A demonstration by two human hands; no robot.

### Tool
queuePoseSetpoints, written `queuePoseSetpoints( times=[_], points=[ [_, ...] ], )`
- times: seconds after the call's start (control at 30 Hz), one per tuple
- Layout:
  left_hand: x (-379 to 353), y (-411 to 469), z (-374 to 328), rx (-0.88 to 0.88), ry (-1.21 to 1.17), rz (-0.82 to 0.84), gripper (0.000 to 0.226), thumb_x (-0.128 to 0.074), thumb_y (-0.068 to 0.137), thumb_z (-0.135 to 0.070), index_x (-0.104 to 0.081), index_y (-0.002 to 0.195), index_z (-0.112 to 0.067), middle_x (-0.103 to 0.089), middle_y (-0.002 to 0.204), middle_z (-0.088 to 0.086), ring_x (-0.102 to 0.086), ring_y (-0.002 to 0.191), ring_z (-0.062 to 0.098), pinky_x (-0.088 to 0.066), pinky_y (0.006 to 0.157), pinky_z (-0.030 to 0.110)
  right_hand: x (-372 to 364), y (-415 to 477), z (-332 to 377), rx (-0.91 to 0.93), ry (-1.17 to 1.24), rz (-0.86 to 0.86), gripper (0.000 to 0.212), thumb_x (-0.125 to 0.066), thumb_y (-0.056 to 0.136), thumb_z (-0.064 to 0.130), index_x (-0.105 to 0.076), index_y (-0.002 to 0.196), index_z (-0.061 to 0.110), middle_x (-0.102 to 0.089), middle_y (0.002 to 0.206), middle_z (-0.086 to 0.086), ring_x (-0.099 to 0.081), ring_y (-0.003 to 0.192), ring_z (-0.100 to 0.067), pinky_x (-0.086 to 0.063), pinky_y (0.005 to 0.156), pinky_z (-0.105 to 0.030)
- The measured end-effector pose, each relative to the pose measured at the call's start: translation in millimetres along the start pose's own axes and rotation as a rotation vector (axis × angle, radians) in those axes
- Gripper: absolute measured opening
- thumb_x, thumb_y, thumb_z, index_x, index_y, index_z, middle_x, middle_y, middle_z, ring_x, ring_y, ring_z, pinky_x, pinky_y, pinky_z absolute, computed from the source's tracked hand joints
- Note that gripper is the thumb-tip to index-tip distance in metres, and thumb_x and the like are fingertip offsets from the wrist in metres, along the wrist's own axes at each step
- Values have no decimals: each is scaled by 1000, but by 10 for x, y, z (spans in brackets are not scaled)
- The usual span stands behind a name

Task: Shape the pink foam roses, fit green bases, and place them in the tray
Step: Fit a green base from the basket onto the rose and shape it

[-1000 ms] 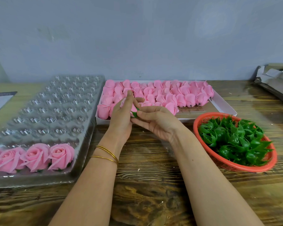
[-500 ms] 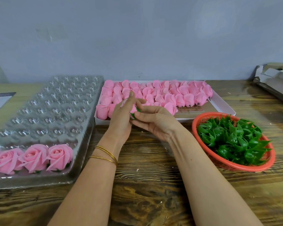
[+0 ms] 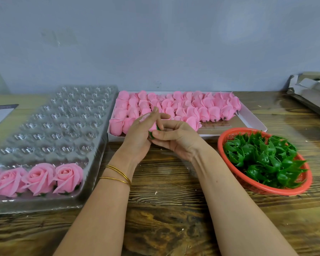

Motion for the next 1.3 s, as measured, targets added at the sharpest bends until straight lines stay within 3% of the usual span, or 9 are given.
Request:
queuePoseSetpoints(
  times=[0.17,0.23,0.37,0.47,0.6,0.7,0.87,1.03,1.3],
  points=[
    [-14,-25,9,28,-20,20,43,-70,79,-53,-61,51,-22,-72,90,-3,-68,101,19,-54,92,35,-12,-14,16,-28,-41,-6,18,-63,81,-10,-70,90,4,-70,82,-6,-71,83,-18,-60,74,-25],
    [-23,-33,-15,21,-27,38,47,-80,65,-63,-63,56,-21,-71,92,-3,-67,101,16,-54,90,32,-13,-18,16,-28,-37,-20,18,-62,82,-11,-70,90,3,-66,84,-8,-70,82,-17,-59,73,-24],
    [-4,-33,-90,-38,-113,20,76,-94,37,-57,-65,90,-10,-64,93,5,-62,93,18,-54,82,30,-5,-9,31,7,6,-36,25,-60,85,-11,-76,83,8,-71,83,-6,-70,86,-18,-60,81,-27],
    [-40,-42,-45,-36,-18,20,59,-94,56,-30,-61,98,-4,-61,91,12,-61,92,24,-54,84,36,50,12,49,47,57,-109,23,-57,85,-15,-73,93,-1,-67,112,-15,-68,92,-22,-60,82,-30],
    [-59,-58,-34,-65,21,7,25,-79,66,-17,-69,88,-10,-66,87,10,-65,92,21,-54,87,36,65,33,35,66,67,-120,30,-52,83,-20,-70,86,3,-74,81,-3,-71,80,-17,-60,71,-26],
    [-74,-58,-47,-85,11,44,7,-75,70,-15,-78,75,-19,-72,81,1,-68,89,15,-55,83,29,32,36,12,48,81,-76,31,-48,84,-23,-68,88,0,-74,86,-1,-71,82,-16,-61,76,-28],
    [-60,-66,-45,-74,-21,19,5,-76,69,-16,-75,74,-15,-70,83,4,-66,91,18,-56,87,32,-31,0,0,-6,69,-14,33,-48,89,-17,-62,115,-3,-67,110,-7,-66,101,-21,-53,94,-34],
    [-54,-75,-43,-66,-18,-6,8,-75,68,-17,-75,73,-12,-72,83,3,-69,86,14,-57,77,26,-26,-19,-35,-66,80,10,46,-45,93,-14,-48,137,-3,-60,127,-14,-58,118,-27,-46,104,-39],
    [-1,-55,-30,-68,47,-109,21,-73,85,-13,-72,66,-21,-72,77,0,-70,88,13,-56,76,27,-28,-7,-28,-43,23,5,36,-50,91,-12,-60,124,-1,-68,111,-10,-65,105,-20,-55,94,-32]
  ],
)
Point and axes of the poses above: each hand's wrist, its own y-axis towards the middle knuckle, its own x-axis out of the back of the hand, z = x × y, the point moved 7 cm from there along y, towards the middle knuckle
